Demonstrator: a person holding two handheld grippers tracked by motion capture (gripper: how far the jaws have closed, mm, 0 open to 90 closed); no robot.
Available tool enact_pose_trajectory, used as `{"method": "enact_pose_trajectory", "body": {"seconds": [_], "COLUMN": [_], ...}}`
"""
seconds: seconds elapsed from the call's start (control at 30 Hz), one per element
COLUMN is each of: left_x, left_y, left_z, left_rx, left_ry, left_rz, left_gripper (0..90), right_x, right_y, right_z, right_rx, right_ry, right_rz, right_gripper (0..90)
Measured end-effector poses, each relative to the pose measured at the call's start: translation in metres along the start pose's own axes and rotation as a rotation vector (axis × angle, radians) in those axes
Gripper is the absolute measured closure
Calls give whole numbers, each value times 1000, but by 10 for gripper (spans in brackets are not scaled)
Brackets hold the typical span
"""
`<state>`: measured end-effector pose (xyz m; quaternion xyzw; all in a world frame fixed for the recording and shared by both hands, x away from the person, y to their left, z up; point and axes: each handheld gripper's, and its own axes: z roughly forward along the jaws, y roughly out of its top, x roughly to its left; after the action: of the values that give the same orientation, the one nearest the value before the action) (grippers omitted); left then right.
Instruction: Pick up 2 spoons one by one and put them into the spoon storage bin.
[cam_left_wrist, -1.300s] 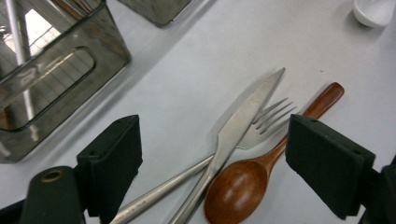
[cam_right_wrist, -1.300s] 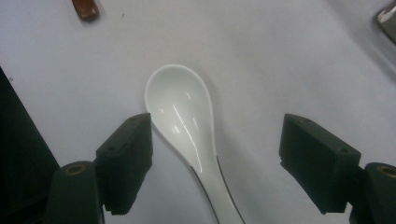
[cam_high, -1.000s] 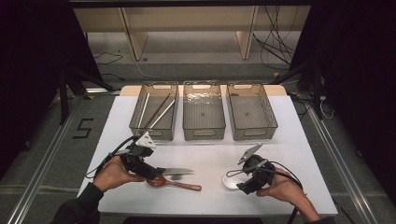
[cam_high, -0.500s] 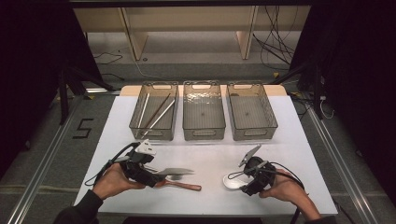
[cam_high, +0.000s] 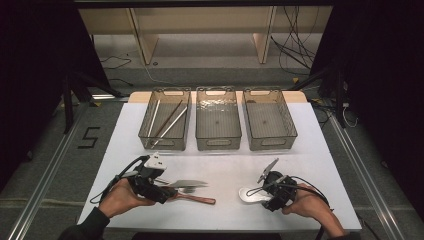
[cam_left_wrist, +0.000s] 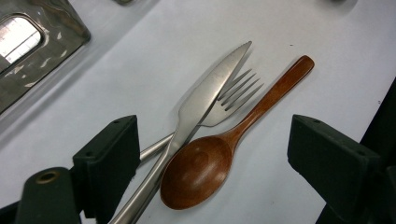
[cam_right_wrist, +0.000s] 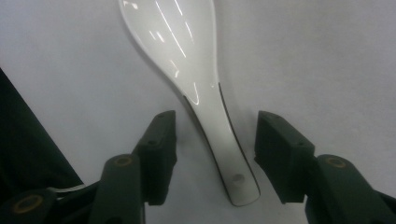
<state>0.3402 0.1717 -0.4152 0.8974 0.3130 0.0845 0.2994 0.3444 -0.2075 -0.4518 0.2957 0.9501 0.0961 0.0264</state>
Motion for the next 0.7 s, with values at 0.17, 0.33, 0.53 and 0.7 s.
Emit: {"method": "enact_pose_trajectory", "body": {"seconds": [0.17,0.33,0.53,0.7], "left_x": [-1,-1,-3,-4], "left_y": [-1,-3,-4,-5], "left_z": [-1,-1,-1,0], "left_rx": [-8,-6,-3,1], "left_ry": [0,3,5,9], "left_rz": [1,6,11,14], "left_gripper": [165,165,165,165], "right_x": [-3,-2,3,7], "right_y": [0,0,0,1], "right_z": [2,2,2,1], "right_rx": [16,17,22,27], "right_ry": [-1,-18,-7,-6], "right_rz": [-6,-26,-74,-111], "right_gripper": [572,649,734,771]}}
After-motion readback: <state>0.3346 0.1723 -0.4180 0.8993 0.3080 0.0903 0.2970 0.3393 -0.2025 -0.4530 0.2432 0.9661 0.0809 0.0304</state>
